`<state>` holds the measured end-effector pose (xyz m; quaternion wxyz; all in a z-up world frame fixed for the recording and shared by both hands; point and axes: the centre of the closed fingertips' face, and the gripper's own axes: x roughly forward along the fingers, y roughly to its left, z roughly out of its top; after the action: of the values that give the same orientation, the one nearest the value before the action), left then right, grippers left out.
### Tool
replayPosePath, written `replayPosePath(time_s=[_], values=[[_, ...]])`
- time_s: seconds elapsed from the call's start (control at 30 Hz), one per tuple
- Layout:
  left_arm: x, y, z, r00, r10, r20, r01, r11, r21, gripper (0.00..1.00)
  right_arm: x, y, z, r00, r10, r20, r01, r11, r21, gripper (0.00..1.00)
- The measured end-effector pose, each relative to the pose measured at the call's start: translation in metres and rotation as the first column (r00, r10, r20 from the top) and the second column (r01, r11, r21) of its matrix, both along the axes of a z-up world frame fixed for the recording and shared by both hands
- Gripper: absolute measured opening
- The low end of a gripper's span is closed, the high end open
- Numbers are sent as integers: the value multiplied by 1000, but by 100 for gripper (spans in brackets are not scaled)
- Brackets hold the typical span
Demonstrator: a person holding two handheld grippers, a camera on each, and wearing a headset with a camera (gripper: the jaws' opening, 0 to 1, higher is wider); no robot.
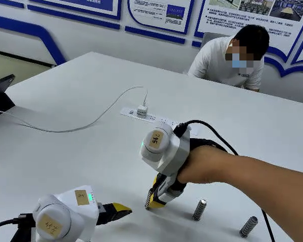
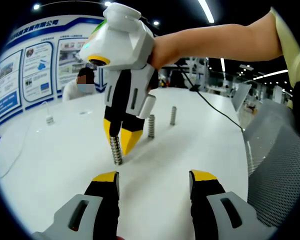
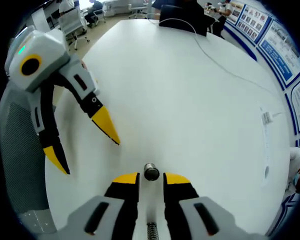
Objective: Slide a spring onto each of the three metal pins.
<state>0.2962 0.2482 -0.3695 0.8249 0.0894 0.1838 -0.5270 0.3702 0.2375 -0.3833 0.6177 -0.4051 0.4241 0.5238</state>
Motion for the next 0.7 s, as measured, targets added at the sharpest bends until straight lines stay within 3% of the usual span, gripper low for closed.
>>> replayPosePath(time_s=[0.7], values=[[6,-1,8,1000,-1,17,0,1000,17,60,-4,-36,21,993,-114,14,112,988,103,30]])
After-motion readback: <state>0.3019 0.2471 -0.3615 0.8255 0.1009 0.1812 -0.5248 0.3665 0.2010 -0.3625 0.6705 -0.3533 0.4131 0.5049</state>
